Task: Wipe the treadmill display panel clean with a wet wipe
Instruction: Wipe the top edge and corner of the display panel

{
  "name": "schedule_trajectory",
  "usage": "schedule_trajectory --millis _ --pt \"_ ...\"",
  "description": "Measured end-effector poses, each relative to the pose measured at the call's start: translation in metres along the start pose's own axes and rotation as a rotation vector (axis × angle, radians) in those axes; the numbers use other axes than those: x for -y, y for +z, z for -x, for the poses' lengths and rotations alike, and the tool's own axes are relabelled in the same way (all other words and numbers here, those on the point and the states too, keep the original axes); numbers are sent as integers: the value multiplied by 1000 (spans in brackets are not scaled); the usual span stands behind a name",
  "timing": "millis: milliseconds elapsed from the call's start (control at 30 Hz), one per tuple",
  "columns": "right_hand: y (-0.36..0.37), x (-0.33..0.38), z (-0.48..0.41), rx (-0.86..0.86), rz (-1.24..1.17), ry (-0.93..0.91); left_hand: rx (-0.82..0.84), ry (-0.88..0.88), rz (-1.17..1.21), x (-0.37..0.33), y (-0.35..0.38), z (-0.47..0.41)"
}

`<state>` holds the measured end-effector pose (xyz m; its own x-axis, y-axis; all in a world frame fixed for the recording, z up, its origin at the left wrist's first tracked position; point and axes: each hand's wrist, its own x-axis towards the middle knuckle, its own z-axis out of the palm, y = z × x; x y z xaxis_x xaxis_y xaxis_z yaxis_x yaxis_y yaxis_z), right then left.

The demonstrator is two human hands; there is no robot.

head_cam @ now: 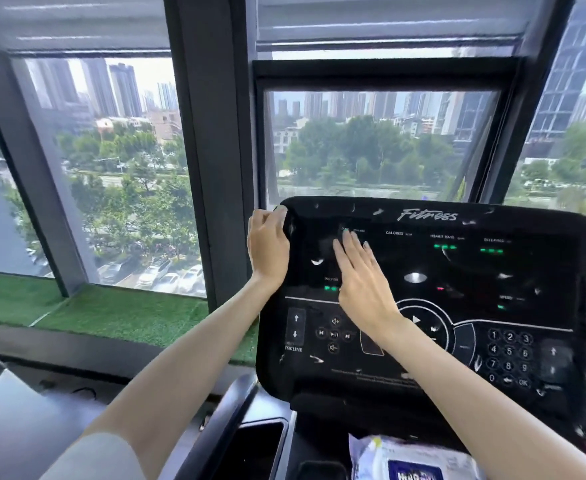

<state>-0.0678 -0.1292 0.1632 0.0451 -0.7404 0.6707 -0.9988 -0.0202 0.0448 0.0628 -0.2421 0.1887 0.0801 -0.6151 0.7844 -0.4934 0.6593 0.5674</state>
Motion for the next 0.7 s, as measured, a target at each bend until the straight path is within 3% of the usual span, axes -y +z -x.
schedule_trajectory --millis 133,200,333,367,533,667,700 --pt "-5 -16 -17 12 66 -9 -119 -223 68 -19 18 -20" --pt "-5 -21 -21 52 147 -49 -153 -246 100 -31 25 -23" --pt "-2 -23 -21 107 289 -100 72 92 -14 -44 28 -23" --pt "-2 -23 -21 115 308 -104 98 103 -4 -40 24 -28" --pt "3 -23 -22 119 287 -98 -114 -199 21 -25 21 -32" --pt "5 -24 -22 94 253 -100 63 124 42 -35 31 -21" --pt "5 -23 -22 91 251 -101 69 126 71 -31 28 -24"
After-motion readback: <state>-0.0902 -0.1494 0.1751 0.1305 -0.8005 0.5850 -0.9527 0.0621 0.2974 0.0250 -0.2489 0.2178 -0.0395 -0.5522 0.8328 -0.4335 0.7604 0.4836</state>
